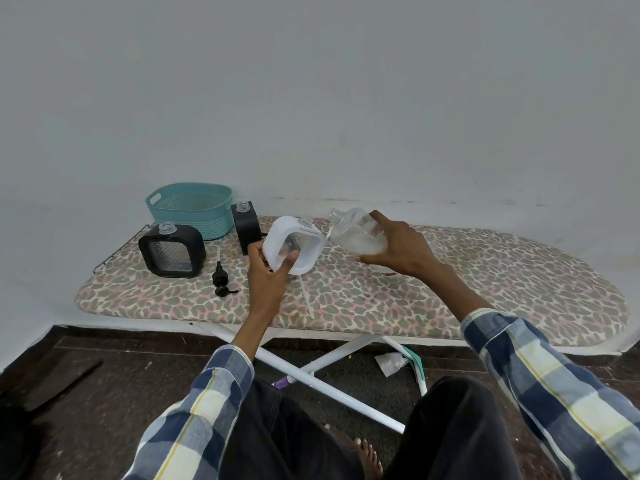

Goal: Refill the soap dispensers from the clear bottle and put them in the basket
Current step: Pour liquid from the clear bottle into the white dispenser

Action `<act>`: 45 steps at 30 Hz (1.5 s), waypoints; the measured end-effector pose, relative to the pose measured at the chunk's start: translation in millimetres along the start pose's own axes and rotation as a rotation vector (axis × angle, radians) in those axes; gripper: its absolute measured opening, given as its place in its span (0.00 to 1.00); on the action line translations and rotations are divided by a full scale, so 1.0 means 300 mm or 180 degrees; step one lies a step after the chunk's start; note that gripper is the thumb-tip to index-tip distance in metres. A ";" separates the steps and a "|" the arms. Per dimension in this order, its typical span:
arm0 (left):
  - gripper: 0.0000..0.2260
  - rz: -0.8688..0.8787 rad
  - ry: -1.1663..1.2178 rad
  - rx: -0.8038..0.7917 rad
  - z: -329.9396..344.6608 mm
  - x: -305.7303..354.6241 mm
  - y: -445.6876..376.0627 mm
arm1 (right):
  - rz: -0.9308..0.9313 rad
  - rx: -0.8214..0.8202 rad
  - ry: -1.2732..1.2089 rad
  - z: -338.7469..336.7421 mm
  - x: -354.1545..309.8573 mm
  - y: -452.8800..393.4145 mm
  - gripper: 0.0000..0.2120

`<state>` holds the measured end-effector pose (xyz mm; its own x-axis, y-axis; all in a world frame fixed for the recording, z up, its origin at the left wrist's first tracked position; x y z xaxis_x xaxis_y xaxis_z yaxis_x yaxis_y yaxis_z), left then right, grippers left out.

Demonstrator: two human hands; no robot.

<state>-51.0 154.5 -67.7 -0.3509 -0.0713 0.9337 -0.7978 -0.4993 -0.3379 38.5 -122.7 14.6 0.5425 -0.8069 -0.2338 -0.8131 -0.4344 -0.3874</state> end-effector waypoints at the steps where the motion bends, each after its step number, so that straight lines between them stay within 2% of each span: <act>1: 0.23 0.0004 0.0002 -0.0018 0.000 -0.001 -0.002 | -0.0020 -0.0011 0.0027 -0.001 -0.002 0.000 0.35; 7: 0.24 0.0146 0.0046 -0.0254 0.023 0.024 -0.006 | -0.0051 -0.0056 0.0178 0.002 0.002 0.002 0.36; 14: 0.24 0.0005 0.0139 -0.0553 0.042 -0.004 -0.020 | 0.0001 -0.0075 0.0306 0.003 0.010 -0.002 0.37; 29: 0.21 -0.0138 0.0076 -0.0588 0.046 -0.025 -0.019 | 0.0016 -0.0047 0.0376 -0.020 0.013 -0.015 0.36; 32: 0.21 -0.0277 -0.0032 -0.0453 0.038 -0.036 -0.010 | 0.0054 -0.0025 0.0361 -0.024 0.015 -0.011 0.36; 35: 0.26 -0.0278 -0.0522 -0.0312 0.036 -0.041 -0.001 | 0.0056 -0.0065 0.0390 -0.021 0.008 -0.005 0.36; 39: 0.28 -0.0081 -0.1017 -0.0473 0.064 -0.052 0.004 | 0.0088 -0.0173 0.0390 0.000 0.001 0.010 0.37; 45: 0.29 -0.0041 -0.1022 -0.0584 0.075 -0.043 0.007 | 0.0069 -0.0168 0.0368 0.004 -0.012 0.019 0.37</act>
<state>-37.2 134.8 -77.8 -0.1918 -0.3481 0.9176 -0.8860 -0.3407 -0.3144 32.3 -122.0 12.2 0.4991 -0.8558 -0.1362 -0.8361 -0.4343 -0.3351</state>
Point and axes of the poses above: each hand's wrist, its own y-axis away from the middle knuckle, its own z-axis out of the palm, x = y × z, the point moved 10 cm from there along -y, towards the middle knuckle, and after that the axes turned 8 degrees about y, right-handed, at the moved point
